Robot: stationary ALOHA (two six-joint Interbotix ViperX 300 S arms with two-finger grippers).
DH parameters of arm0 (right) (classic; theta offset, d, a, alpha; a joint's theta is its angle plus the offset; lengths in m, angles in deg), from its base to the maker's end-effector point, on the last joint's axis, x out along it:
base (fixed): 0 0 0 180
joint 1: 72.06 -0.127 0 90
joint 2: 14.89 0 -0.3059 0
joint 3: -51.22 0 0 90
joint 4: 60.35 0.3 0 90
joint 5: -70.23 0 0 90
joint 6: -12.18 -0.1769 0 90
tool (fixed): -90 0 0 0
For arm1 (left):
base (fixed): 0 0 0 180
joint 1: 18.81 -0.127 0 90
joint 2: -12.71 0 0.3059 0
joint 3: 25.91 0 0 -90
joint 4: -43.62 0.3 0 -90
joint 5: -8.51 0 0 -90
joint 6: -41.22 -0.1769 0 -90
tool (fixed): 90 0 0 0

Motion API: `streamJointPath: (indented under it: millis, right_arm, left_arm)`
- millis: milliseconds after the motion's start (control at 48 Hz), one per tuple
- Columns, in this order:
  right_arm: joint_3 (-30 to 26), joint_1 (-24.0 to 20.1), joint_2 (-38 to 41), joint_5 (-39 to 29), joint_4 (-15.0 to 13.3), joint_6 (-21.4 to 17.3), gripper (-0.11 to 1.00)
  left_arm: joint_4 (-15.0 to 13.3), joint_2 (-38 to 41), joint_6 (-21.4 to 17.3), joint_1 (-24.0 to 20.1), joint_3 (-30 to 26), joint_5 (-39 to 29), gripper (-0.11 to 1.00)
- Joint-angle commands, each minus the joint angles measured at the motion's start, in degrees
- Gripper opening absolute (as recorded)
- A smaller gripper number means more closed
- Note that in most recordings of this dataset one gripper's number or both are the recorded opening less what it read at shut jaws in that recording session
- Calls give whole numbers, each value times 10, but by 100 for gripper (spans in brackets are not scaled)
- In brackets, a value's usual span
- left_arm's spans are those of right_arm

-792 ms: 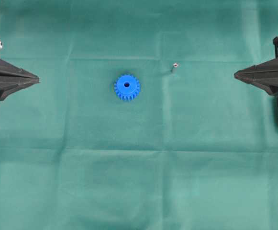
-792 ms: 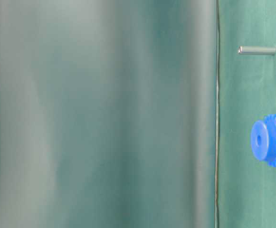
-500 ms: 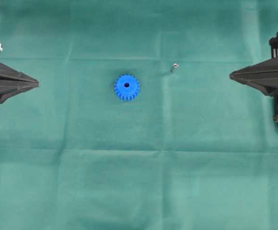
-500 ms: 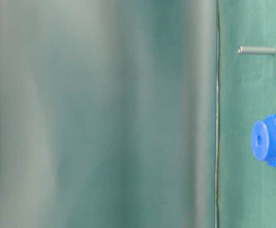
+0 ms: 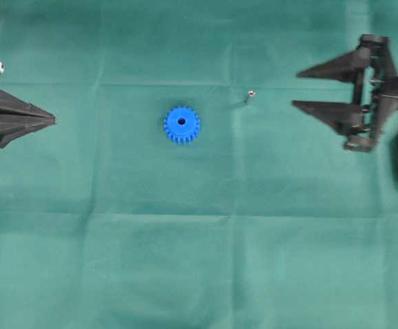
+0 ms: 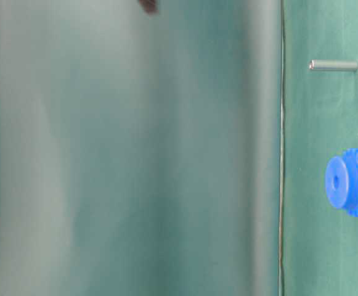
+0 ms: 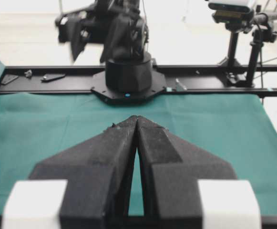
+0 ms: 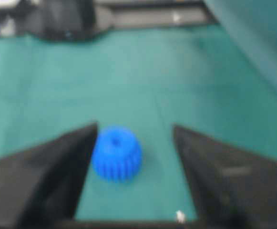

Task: Insert the shaft placed at a random location into the center hole of the small gear at another random location.
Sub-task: 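Move the right gripper left toward the silver shaft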

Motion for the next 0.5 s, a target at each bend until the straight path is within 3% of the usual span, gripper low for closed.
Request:
streamJointPath:
  millis: [0,146,479]
  right_arm:
    - [-5,13,59,47,-3,15,86]
    - [-11,31,153,108,0,23,81]
    - [-48,45,343,197,22,24,82]
  left_arm:
    - [2,6,-1,1,-14,4,0]
    - [2,5,-1,-1,-14,3,0]
    - [2,7,-1,-2,-12,-9,0]
